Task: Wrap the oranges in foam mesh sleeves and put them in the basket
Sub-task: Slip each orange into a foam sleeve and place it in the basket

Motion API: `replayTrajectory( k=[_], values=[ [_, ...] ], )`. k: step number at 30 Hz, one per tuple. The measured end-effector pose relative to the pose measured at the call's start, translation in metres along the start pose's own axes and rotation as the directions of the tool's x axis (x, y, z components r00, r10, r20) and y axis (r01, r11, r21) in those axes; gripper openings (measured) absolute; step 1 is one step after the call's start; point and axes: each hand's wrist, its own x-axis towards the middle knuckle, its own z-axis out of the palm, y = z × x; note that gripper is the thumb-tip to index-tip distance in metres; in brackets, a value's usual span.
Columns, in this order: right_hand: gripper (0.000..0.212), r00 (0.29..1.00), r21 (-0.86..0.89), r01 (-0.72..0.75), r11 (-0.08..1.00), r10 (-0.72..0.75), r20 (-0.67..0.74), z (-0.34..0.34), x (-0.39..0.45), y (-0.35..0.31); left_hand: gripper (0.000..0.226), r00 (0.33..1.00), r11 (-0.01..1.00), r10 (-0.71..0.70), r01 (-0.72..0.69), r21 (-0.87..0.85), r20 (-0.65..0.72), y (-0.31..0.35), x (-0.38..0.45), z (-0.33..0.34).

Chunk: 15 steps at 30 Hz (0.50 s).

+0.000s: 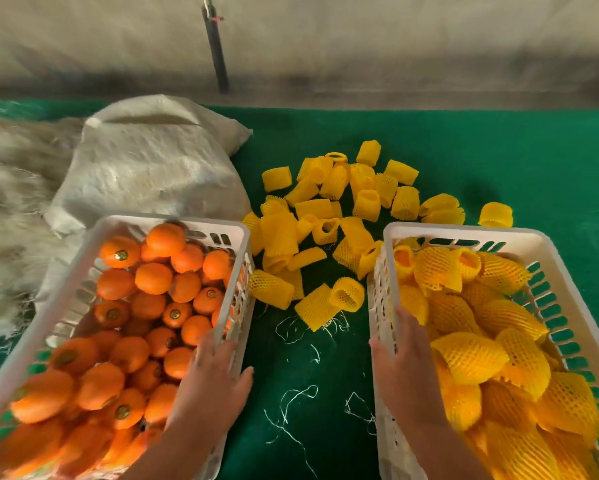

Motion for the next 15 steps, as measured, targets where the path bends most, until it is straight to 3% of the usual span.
replayTrajectory(
  k=[5, 7, 9, 11, 13, 15],
  values=[
    [0.060, 0.999, -0.118, 0.032, 0.992, -0.033, -0.010, 0.004, 0.003, 0.005, 0.024, 0.997, 0.919, 0.061, -0.078, -0.388, -0.057, -0.013, -0.009, -0.010],
    [0.059, 0.999, -0.149, 0.047, 0.988, -0.048, 0.000, 0.006, 0.003, 0.007, 0.028, 0.997, 0.837, -0.006, -0.034, -0.546, -0.073, -0.023, -0.007, -0.022],
    [0.059, 1.000, -0.135, 0.000, 0.991, 0.000, -0.002, 0.011, 0.001, 0.007, 0.029, 0.996, 0.807, -0.063, 0.011, -0.591, -0.067, -0.043, 0.004, -0.039],
    [0.060, 0.999, -0.143, -0.036, 0.989, 0.033, -0.021, 0.015, 0.003, 0.008, 0.022, 0.993, 0.897, -0.040, -0.014, -0.442, -0.112, -0.073, 0.020, -0.053],
    [0.057, 0.999, -0.181, -0.038, 0.983, 0.033, -0.029, 0.016, 0.003, 0.010, 0.036, 0.992, 0.996, 0.023, -0.033, -0.079, -0.125, -0.108, 0.038, -0.064],
    [0.055, 0.999, -0.199, -0.049, 0.979, 0.044, -0.029, 0.016, 0.002, 0.012, 0.048, 0.999, 0.967, -0.026, 0.031, 0.254, -0.023, -0.137, 0.048, -0.074]
  ],
)
